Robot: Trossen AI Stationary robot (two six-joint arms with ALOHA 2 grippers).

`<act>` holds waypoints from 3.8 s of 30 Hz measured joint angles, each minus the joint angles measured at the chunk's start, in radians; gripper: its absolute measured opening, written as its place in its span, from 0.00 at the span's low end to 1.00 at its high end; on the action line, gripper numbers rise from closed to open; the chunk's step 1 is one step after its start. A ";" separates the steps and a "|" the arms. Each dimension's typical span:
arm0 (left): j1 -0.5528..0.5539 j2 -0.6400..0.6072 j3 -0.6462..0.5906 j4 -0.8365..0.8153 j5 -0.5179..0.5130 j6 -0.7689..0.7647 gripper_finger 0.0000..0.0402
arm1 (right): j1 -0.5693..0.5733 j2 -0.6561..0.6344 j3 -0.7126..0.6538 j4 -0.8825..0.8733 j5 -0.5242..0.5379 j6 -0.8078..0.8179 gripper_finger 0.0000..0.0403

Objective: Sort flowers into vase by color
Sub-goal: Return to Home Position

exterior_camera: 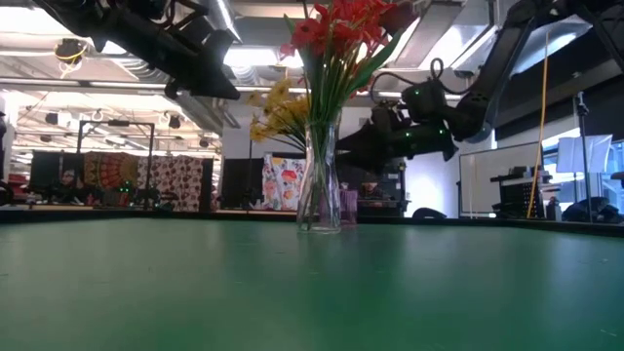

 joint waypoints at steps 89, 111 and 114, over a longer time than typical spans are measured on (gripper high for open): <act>-0.233 -0.736 -0.358 -0.035 0.219 0.059 0.00 | 0.612 -1.743 -0.697 -0.765 0.934 -0.282 0.00; -0.235 -0.748 -0.527 0.176 0.397 0.023 0.00 | 0.727 -1.799 -0.795 -0.795 0.765 -0.276 0.00; -0.234 -0.748 -0.569 0.200 0.396 0.010 0.00 | 0.690 -1.815 -0.795 -0.814 0.718 -0.255 0.00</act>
